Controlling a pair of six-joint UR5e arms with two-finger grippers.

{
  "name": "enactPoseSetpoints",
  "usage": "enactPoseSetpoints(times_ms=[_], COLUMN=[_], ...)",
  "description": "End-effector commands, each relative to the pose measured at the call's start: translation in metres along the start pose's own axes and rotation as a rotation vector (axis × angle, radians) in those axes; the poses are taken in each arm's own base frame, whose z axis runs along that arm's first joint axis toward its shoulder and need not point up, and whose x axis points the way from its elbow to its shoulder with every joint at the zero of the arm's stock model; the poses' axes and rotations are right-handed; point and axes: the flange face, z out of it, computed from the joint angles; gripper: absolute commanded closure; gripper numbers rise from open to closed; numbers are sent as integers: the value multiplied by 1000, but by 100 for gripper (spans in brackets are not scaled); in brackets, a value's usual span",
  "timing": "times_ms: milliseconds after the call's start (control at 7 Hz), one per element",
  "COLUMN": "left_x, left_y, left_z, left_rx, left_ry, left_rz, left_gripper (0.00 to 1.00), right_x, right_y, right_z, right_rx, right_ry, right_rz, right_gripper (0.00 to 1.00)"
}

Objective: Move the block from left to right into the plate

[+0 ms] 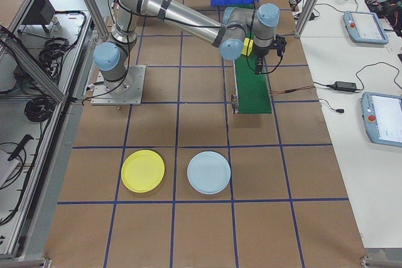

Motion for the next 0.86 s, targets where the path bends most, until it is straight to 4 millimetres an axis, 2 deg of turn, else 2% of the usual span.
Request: enactPoseSetpoints(times_ms=[0, 143, 286, 429, 714], left_x=[29, 45, 59, 62, 60], left_y=[-11, -13, -12, -11, -13], left_z=[49, 67, 75, 77, 61], left_rx=[3, 1, -12, -14, 6], left_ry=[13, 21, 25, 26, 3], left_rz=[42, 57, 31, 19, 45], left_gripper=[87, 87, 77, 3, 0], right_x=[0, 0, 0, 0, -3], right_y=[0, 0, 0, -1, 1], right_z=[-1, -1, -2, -4, -7], right_rx=[1, 1, 4, 7, 11], right_ry=[2, 2, 4, 4, -11], right_rz=[-1, -1, 2, 5, 106], right_gripper=[0, 0, 0, 0, 0])
